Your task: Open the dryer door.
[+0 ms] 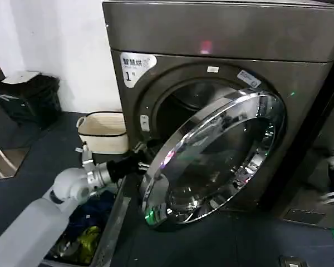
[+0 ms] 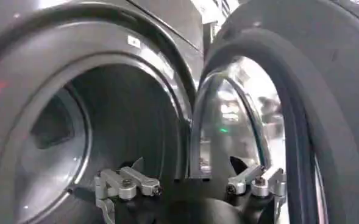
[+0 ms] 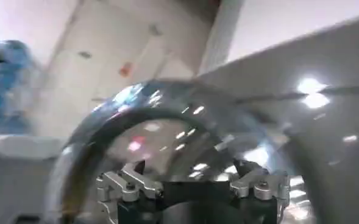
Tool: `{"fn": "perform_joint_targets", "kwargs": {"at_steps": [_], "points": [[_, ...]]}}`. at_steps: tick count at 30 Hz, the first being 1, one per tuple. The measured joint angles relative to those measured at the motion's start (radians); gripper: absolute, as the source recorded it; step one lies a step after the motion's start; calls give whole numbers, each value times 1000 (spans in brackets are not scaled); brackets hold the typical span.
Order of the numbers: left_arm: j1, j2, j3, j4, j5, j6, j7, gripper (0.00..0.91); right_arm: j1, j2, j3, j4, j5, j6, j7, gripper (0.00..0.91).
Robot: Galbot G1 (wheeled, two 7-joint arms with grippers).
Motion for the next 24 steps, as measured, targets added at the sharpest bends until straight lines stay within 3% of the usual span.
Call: {"fn": "perform_joint_targets", "kwargs": {"at_steps": [5,10,18,24], "points": [[-3,-1,32,-13,6,-3,6,907,-36,21,152,14,45,-6,113,907],[-16,-5,63,-15,1,-9,8,907,-68,25,285,-4,45,2,206,907],[-47,-3,123,-35,-28,-27,17,907,-133,15,468,-2,-20,140,481,907],[-71,-22,168,-36,-38,-36,1,907,-199,-6,576,-9,-114,145,719,907]]}}
